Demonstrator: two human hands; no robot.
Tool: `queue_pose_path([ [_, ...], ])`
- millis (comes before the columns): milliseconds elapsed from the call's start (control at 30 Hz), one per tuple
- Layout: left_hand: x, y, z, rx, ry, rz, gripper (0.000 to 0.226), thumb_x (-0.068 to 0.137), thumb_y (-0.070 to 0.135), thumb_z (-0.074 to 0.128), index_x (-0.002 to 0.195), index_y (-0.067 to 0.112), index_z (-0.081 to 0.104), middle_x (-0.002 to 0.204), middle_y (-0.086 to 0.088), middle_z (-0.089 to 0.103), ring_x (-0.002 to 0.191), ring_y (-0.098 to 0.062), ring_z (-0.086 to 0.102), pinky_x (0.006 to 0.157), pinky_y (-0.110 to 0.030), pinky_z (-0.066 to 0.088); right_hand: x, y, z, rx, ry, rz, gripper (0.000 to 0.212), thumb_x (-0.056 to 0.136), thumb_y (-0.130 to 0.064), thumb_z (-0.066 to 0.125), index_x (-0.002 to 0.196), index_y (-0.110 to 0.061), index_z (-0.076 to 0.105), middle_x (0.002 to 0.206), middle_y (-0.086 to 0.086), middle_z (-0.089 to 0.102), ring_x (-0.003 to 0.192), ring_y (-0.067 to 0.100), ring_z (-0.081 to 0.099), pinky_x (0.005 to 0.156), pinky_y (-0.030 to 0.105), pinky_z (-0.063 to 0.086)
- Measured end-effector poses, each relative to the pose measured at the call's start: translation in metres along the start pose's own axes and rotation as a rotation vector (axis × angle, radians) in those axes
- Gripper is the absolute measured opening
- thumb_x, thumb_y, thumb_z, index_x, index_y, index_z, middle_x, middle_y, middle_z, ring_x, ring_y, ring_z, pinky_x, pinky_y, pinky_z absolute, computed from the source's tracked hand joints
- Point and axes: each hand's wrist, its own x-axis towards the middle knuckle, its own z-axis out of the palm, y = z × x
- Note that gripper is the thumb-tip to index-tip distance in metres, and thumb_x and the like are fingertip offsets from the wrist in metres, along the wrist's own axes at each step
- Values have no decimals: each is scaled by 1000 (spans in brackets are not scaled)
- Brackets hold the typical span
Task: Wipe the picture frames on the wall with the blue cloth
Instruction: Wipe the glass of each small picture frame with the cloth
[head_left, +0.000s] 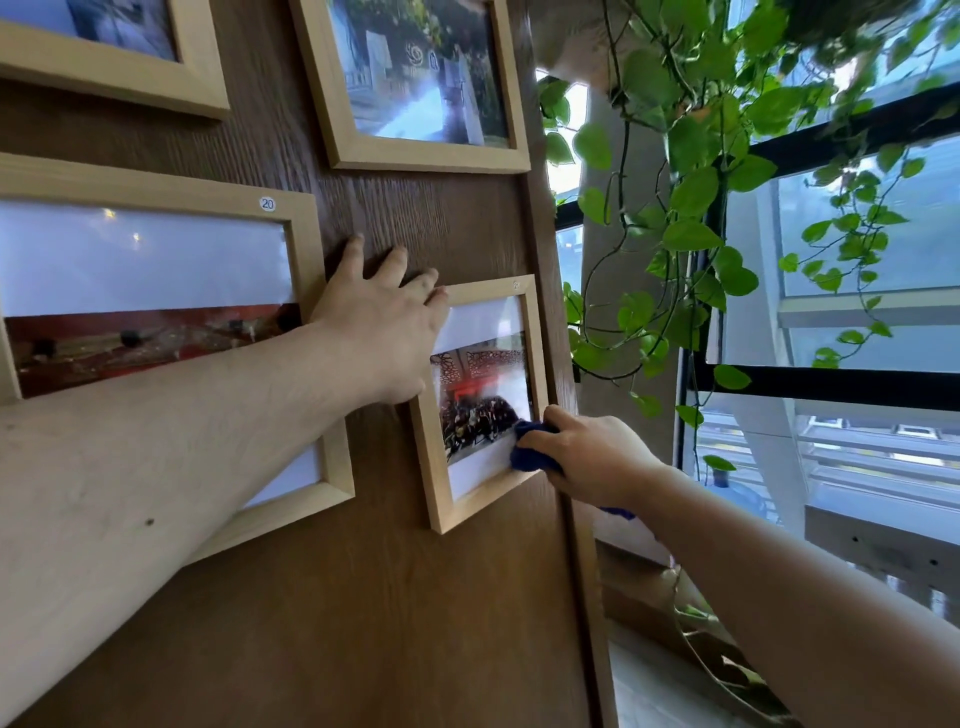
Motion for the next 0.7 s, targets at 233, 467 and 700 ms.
queue_pose_path([
  [233,-6,-4,1,-21,10,13,89,82,62,44,149,20,5,161,-6,3,145,-31,3,113,-64,6,-6,6,-21,-21,98,53,43,89,-36,49,131,-33,41,109,2,50,71,29,59,56,40,52],
  [467,-36,19,-1,-251,220,149,84,85,63,37,149,17,8,160,-11,10,144,-31,13,115,-57,14,-33,-9,-47,-15,158,157,64,86,-41,53,141,-27,24,125,4,55,83,30,63,56,38,51],
  [700,-89,58,2,-534,380,356,77,88,59,37,148,14,19,154,-11,30,139,-27,29,112,-45,29,-98,-40,-88,-164,51,314,67,85,-41,56,143,-21,31,129,4,53,88,34,62,58,35,43],
])
